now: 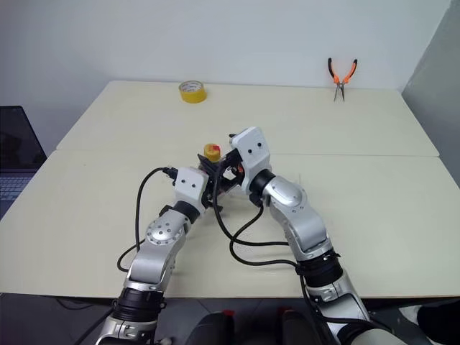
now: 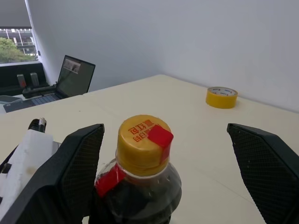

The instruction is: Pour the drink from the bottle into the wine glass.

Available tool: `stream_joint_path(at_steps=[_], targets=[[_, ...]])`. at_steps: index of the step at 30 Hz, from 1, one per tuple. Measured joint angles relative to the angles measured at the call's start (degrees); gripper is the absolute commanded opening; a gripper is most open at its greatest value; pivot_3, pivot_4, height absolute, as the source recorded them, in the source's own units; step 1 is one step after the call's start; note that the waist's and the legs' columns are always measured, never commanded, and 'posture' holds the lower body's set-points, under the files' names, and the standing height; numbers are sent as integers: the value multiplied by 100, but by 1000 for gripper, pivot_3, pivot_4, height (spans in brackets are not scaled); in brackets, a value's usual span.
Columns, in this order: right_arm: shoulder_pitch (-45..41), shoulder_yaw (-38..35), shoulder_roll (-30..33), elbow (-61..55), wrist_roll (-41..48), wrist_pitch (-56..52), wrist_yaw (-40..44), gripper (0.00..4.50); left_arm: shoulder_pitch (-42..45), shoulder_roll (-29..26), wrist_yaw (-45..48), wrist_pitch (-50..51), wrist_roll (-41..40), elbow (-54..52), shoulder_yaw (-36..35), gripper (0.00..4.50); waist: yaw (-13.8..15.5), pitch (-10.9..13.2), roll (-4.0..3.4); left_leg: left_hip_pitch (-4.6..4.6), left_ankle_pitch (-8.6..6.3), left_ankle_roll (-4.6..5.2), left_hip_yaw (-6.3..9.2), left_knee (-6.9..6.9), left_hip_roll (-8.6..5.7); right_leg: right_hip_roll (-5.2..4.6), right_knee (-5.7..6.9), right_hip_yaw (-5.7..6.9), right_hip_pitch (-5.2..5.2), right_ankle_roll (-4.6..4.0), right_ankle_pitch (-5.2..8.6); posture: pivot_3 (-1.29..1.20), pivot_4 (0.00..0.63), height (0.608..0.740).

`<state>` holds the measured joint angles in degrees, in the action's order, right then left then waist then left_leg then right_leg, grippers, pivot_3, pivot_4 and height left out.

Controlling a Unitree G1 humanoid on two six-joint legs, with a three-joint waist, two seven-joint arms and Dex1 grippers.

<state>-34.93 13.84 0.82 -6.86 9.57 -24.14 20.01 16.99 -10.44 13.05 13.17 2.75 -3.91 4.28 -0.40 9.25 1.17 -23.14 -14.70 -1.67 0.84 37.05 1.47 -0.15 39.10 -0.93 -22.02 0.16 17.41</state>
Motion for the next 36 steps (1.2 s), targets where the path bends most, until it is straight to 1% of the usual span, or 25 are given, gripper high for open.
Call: stream_joint_path(at_steps=[12,19,22,25,28,31,33,36], targets=[[77,-181,192,2,181,-40,95,4500,-2,9,6,18,5,0,64,724,1,0,0,0,0,0,0,0,0,0,0,0,0,0,0,0,150,740],[347,-279,449,-379,473,-293,118,4500,-3,44,-31,34,1,0,83,719,2,0,0,-1,0,1,0,0,1,0,0,0,0,0,0,0,150,740],[472,-781,695,-402,472,-397,-76,4500,-20,-14,-111,25,1,-34,-61,718,10,0,0,-3,0,1,0,1,-1,0,0,-1,0,0,0,0,150,740],[498,-943,778,-410,473,-453,-138,4500,-34,-47,-121,25,2,-34,-144,718,6,0,0,-2,0,1,-2,-2,-1,0,-1,-3,-1,0,0,0,150,740],[513,-821,812,-502,489,-557,-69,4500,-34,-2,-114,24,0,-34,-100,718,-13,0,0,-1,0,1,-3,-3,2,2,1,-3,-3,0,0,0,150,740],[517,-464,829,-840,525,-743,149,4500,-34,-1,-113,23,1,-34,-95,718,-13,0,0,-1,0,1,-2,-2,2,2,1,-3,-3,0,0,0,150,740],[485,-230,765,-1000,522,-808,212,4500,-34,-2,-111,23,1,-34,-94,718,-11,0,0,-3,0,1,-1,-1,1,2,1,-2,-3,0,0,0,150,740],[331,-70,609,-1014,490,-870,190,4500,-34,-10,-108,23,1,-34,-97,718,-5,0,0,-3,0,1,-1,2,-1,2,2,-2,-3,0,0,0,150,740]])
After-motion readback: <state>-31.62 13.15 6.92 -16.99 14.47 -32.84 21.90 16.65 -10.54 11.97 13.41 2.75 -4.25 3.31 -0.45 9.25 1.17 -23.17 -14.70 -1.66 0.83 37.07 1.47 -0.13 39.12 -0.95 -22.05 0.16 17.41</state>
